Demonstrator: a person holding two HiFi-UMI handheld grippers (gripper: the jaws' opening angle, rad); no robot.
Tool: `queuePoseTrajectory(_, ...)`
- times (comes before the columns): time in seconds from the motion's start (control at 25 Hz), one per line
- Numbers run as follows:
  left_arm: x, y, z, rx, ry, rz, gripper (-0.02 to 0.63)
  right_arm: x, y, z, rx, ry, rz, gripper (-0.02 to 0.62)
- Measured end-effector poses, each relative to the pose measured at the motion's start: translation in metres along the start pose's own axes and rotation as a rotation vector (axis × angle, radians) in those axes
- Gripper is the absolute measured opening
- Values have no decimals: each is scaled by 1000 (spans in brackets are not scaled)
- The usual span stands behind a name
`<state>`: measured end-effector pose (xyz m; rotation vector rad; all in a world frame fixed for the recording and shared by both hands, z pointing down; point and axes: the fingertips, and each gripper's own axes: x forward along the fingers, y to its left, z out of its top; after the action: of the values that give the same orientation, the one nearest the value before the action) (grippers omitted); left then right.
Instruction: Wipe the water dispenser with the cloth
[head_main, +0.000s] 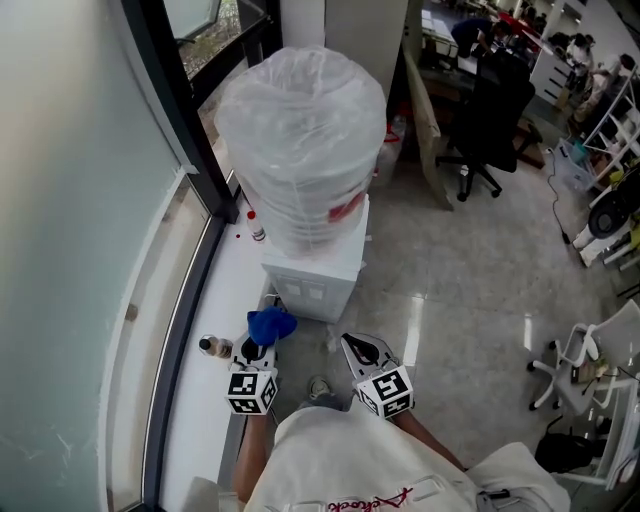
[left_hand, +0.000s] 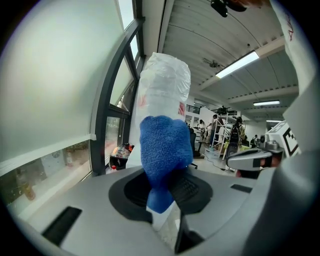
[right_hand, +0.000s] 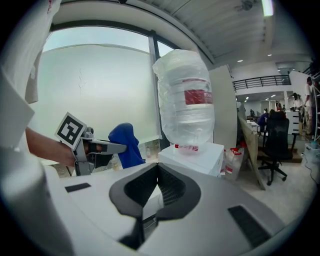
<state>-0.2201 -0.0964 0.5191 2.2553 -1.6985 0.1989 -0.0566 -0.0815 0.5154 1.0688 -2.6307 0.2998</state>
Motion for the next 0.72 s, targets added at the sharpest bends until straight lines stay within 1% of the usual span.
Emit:
queuePoseTrajectory(0.24,9,2,-2,-27,15,35,91,-4,-17,-5,3,31,15,15)
queuePoseTrajectory(0.48,12,-3,-26,-59,60,59,92,-4,-28,-18,12,79,41,15)
queuePoseTrajectory(0.6,18,-5,-37,-74,76,58,92,0,-30,-28,7,116,57,15)
queuePoseTrajectory(0.72,29,3,-44,-81,84,52,92,7,-31,-34,3,140,62,15)
